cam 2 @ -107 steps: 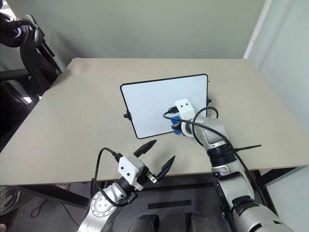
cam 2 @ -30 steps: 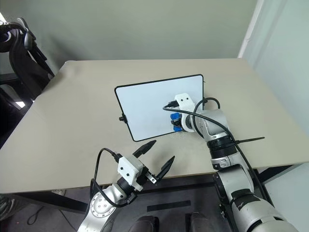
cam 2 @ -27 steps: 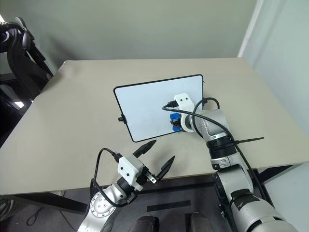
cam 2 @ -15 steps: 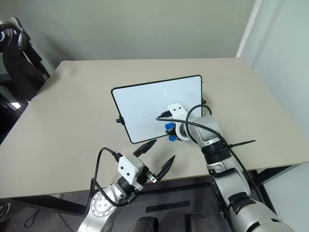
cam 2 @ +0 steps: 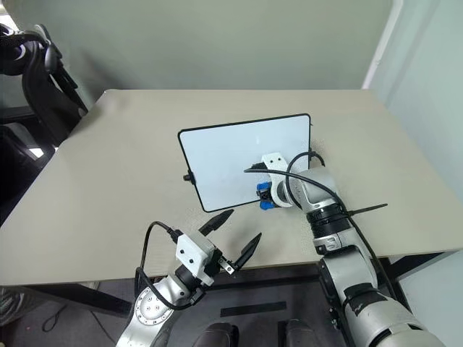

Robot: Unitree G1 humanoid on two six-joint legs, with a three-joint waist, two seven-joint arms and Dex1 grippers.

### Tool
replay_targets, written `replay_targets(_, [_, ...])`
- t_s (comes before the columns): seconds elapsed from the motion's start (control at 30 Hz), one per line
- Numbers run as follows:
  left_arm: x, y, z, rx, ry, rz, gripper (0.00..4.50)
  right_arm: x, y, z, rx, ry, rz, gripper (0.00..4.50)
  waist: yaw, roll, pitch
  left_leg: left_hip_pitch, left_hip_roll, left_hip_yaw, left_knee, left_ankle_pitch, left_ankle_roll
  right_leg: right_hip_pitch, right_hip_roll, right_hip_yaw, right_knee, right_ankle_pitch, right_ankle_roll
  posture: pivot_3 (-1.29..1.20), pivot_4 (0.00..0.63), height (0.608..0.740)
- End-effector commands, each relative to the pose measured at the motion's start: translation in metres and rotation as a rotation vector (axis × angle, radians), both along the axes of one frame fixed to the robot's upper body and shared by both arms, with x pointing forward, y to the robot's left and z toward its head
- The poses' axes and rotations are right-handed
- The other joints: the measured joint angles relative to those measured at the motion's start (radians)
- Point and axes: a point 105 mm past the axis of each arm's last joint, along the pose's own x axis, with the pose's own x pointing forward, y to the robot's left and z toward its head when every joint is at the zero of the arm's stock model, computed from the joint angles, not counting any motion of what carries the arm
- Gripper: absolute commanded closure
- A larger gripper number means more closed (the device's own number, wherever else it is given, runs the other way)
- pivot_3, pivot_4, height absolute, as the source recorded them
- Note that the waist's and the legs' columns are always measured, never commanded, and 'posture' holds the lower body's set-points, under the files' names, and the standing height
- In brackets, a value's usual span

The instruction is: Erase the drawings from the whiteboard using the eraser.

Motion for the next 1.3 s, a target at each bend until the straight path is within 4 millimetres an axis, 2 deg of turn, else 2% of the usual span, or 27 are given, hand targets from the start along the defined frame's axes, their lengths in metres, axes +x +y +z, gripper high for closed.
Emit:
replay_targets(0.03, [-0.002,0.0,0.014,-0.021,-0.053,-0.003,0.0,0.01,-0.029,0.005,-0.066,-0.032,-0.119,3.34,0.004,0.0,0.0,0.0,0.0,0.0,0.0,0.0,0.0,0.0,0.0,0.0,0.0,0.0,0.0,0.0,0.15,0.73])
replay_targets(0.2, [-0.001,0.0,0.013,-0.018,-0.053,-0.005,0.0,0.018,-0.039,0.013,-0.046,-0.065,-0.2,3.34,0.005,0.0,0.0,-0.001,0.0,0.0,0.0,0.0,0.0,0.0,0.0,0.0,0.0,0.0,0.0,0.0,0.15,0.73])
replay_targets(0.43, [0.0,0.0,0.013,-0.016,-0.053,-0.005,0.0,0.02,-0.034,0.018,-0.018,-0.085,-0.214,3.34,0.003,0.0,0.0,-0.001,0.0,0.0,0.0,0.0,0.0,0.0,0.0,0.0,0.0,0.0,0.0,0.0,0.15,0.73])
replay_targets(0.67, [0.001,-0.002,0.012,-0.017,-0.052,-0.008,0.0,0.019,-0.009,0.031,0.025,-0.174,-0.136,3.34,-0.007,-0.001,0.001,-0.001,0.0,0.0,0.0,0.001,0.001,-0.001,0.0,0.0,0.0,0.0,0.0,0.0,0.15,0.73])
replay_targets(0.9, [0.003,-0.003,0.011,-0.019,-0.05,-0.007,0.0,0.016,-0.001,0.036,0.001,-0.251,-0.087,3.34,-0.017,-0.001,0.001,0.0,0.0,0.0,0.0,0.003,0.004,-0.002,0.001,0.0,0.001,0.003,0.004,0.0,0.15,0.73])
replay_targets(1.13, [0.003,-0.004,0.011,-0.021,-0.049,-0.011,0.0,0.002,0.025,0.05,0.061,-0.358,0.034,3.34,-0.02,-0.001,0.001,0.0,0.0,0.0,0.0,0.004,0.006,-0.003,0.001,0.0,0.0,0.003,0.004,0.0,0.15,0.73])
replay_targets(1.3, [0.003,-0.004,0.011,-0.02,-0.05,-0.013,0.0,-0.005,0.035,0.052,0.064,-0.436,0.096,3.34,-0.019,-0.002,0.0,0.001,0.0,0.0,0.0,0.004,0.006,-0.002,0.001,0.0,0.0,0.003,0.005,0.0,0.15,0.73])
